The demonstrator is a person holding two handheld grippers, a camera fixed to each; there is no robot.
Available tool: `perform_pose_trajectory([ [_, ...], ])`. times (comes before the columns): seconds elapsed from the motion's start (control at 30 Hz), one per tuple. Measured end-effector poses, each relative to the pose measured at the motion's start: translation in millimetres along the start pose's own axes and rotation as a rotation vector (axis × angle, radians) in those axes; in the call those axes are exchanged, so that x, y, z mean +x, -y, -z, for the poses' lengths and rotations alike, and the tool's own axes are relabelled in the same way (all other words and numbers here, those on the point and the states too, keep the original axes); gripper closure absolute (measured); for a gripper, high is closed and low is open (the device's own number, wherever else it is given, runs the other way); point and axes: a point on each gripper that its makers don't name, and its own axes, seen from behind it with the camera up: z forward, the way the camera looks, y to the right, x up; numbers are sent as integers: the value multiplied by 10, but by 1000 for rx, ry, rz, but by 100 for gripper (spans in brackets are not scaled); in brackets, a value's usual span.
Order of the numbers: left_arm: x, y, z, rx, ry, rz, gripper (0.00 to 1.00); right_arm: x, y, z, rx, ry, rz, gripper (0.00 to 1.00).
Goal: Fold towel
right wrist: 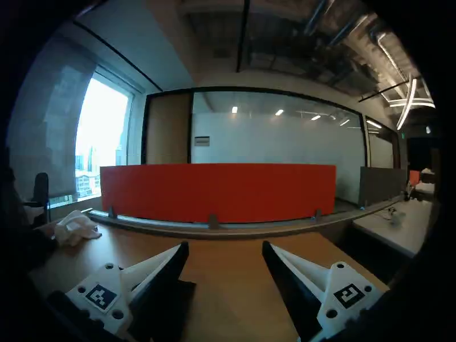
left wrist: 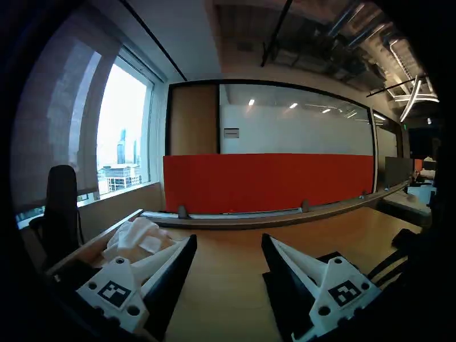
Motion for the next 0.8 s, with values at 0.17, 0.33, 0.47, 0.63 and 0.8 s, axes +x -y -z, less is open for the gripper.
perform_pose_trajectory([
  [0.17, 172, -62, 28, -16, -5, 1, 17, 193, -4, 48, -12, 3, -11, 0],
  [0.33, 189, -102, 23, -35, 8, 3, 17, 244, 49, 65, 8, 18, 8, 0],
  [0.47, 151, -159, 13, -64, 34, -5, 17, 209, 128, 73, 43, 49, 54, 0],
  [0.63, 97, -267, 0, -125, 72, -40, 17, 121, 278, 88, 116, 104, 106, 0],
  [0.8, 11, -383, -14, -195, 119, -93, 17, 53, 433, 107, 193, 150, 138, 0],
])
